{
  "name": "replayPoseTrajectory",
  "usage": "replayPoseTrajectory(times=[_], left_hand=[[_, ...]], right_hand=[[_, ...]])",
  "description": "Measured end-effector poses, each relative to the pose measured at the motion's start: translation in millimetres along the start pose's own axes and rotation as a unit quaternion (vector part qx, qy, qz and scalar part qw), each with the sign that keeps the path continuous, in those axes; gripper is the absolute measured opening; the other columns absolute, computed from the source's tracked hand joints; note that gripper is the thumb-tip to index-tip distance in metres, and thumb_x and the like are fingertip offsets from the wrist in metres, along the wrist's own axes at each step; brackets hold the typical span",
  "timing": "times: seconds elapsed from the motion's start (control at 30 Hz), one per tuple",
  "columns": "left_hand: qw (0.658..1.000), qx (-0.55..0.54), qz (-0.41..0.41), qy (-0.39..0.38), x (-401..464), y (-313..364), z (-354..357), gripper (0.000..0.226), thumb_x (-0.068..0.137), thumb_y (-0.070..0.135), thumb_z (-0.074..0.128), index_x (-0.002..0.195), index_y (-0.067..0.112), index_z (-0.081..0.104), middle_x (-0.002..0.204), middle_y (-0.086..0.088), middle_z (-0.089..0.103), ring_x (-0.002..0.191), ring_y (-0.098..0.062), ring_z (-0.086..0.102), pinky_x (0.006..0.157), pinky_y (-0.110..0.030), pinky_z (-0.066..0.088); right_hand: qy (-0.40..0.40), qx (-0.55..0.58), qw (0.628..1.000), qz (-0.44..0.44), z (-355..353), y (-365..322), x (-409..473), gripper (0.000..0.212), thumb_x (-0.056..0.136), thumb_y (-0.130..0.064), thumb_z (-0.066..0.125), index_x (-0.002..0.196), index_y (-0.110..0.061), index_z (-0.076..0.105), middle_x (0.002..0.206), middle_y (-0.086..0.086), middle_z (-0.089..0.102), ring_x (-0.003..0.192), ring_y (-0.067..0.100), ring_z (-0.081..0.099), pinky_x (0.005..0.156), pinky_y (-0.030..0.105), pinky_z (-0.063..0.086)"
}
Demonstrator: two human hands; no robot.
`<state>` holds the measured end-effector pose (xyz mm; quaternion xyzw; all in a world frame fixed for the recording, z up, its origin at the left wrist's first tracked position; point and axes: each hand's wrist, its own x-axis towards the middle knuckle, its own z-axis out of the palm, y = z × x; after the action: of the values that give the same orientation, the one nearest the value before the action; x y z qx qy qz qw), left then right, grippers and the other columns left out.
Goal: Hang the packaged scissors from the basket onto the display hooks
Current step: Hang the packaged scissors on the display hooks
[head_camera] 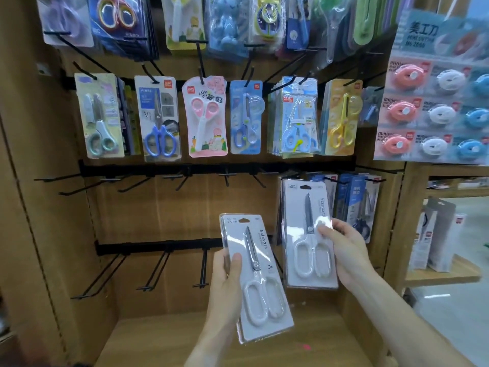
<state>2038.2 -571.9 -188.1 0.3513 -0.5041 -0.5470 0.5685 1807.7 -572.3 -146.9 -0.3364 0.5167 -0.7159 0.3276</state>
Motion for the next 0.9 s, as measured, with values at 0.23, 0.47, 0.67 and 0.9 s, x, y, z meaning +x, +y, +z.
replayPoseTrajectory(times=[0.23,0.47,0.67,0.9], left_hand=[[1.000,0.005,-0.004,0.013,-1,6,-5,0.014,0.110,0.036,0.049,0.117,0.029,0.059,0.099,0.005,0.077,0.082,-0.009,0.076,0.063,-0.021,0.056],[1.000,0.016,-0.011,0.010,-2,8,-7,0.015,0.110,0.037,0.048,0.117,0.029,0.059,0.104,0.004,0.078,0.088,-0.012,0.077,0.068,-0.025,0.058],[0.999,0.032,-0.016,-0.011,0,8,-5,0.013,0.110,0.035,0.050,0.120,0.029,0.057,0.100,0.017,0.077,0.091,-0.003,0.076,0.064,-0.013,0.054],[0.996,0.058,-0.049,-0.047,1,12,-13,0.029,0.104,0.013,0.054,0.125,0.034,0.056,0.110,0.011,0.078,0.091,-0.005,0.076,0.070,-0.021,0.055]], right_hand=[[0.005,-0.026,0.999,-0.033,-5,10,0,0.034,0.096,-0.016,0.072,0.127,-0.023,0.058,0.109,0.000,0.077,0.097,0.021,0.077,0.086,0.044,0.062],[0.023,-0.043,0.998,-0.027,0,3,16,0.030,0.098,-0.015,0.070,0.124,-0.022,0.057,0.111,0.003,0.074,0.102,0.024,0.074,0.093,0.048,0.060],[0.032,-0.051,0.998,0.019,18,4,72,0.036,0.095,-0.011,0.073,0.128,-0.010,0.059,0.115,0.007,0.068,0.109,0.024,0.065,0.104,0.043,0.050],[0.074,-0.191,0.979,0.018,25,14,109,0.025,0.097,-0.023,0.073,0.118,-0.014,0.063,0.125,0.012,0.069,0.116,0.034,0.064,0.104,0.053,0.052]])
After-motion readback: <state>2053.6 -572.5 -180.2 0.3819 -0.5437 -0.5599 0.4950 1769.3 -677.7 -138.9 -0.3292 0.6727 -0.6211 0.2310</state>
